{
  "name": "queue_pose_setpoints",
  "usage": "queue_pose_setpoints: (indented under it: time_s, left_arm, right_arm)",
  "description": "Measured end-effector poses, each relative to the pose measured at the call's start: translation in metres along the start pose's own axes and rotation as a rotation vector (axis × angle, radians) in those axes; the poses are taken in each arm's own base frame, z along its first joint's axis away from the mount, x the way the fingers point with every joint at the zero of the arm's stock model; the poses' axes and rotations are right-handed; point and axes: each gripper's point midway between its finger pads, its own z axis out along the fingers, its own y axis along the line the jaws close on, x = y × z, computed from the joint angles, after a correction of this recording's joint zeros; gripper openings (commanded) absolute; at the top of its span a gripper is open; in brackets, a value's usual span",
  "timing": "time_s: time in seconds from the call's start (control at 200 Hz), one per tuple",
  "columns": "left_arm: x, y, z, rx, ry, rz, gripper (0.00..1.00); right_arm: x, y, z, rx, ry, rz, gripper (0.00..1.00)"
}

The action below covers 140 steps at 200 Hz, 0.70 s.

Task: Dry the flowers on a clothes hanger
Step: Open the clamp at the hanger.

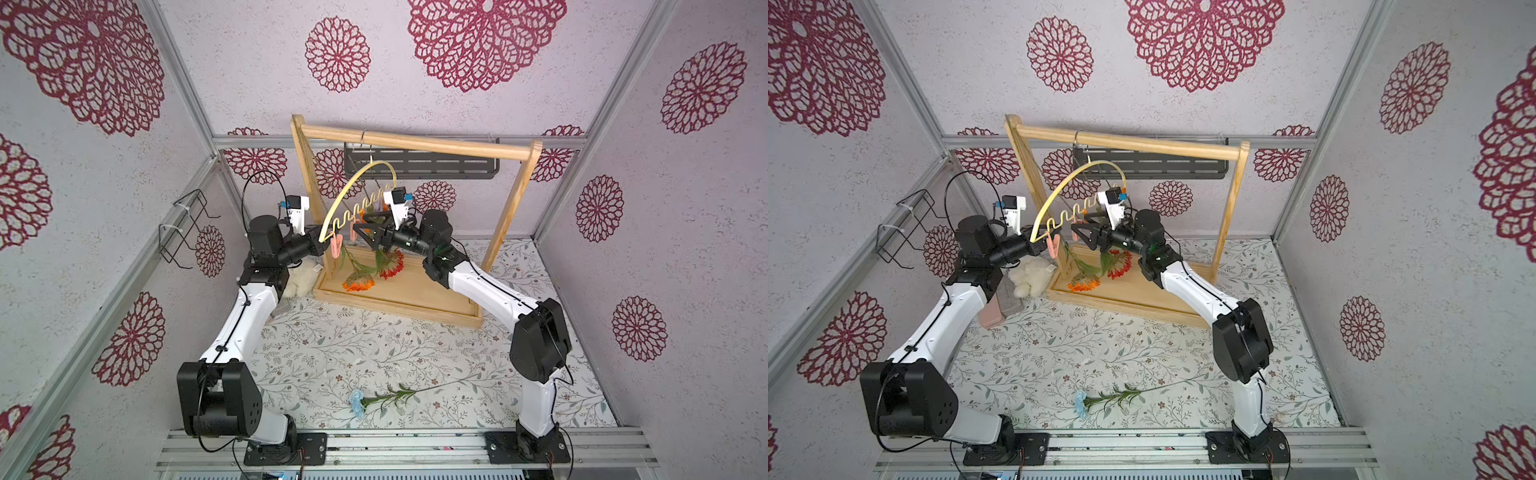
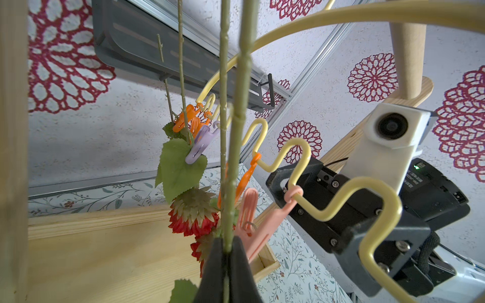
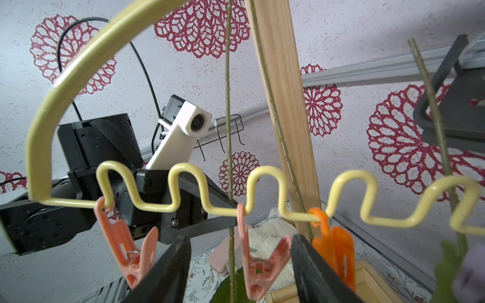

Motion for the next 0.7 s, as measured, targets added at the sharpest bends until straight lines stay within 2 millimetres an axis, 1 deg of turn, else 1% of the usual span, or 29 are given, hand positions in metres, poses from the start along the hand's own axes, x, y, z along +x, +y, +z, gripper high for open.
queue_pose_setpoints:
  time_s: [0.15,0.45,0.535,0.64,0.7]
  left_arm:
    - [-0.001,0.000,0.003,0.020,-0.006,-0.015,0.00]
    - [-0.001,0.000,0.006,0.051,-0.022,-0.024,0.00]
    - [0.000,-0.001,0.006,0.057,-0.025,-0.026,0.00]
    - [0.000,-0.002,0.006,0.066,-0.029,-0.028,0.00]
    - [0.001,-0.003,0.007,0.073,-0.031,-0.027,0.00]
  right_arm:
    - [0.001,-0.003,0.003,0.003,0.001,0.001,0.65]
    - [0.013,-0.013,0.006,0.030,0.014,0.013,0.65]
    - [0.014,-0.015,0.007,0.035,0.015,0.008,0.63]
    - [0.015,-0.017,0.010,0.033,0.016,0.006,0.56]
    - [0.015,-0.018,0.012,0.030,0.017,0.008,0.55]
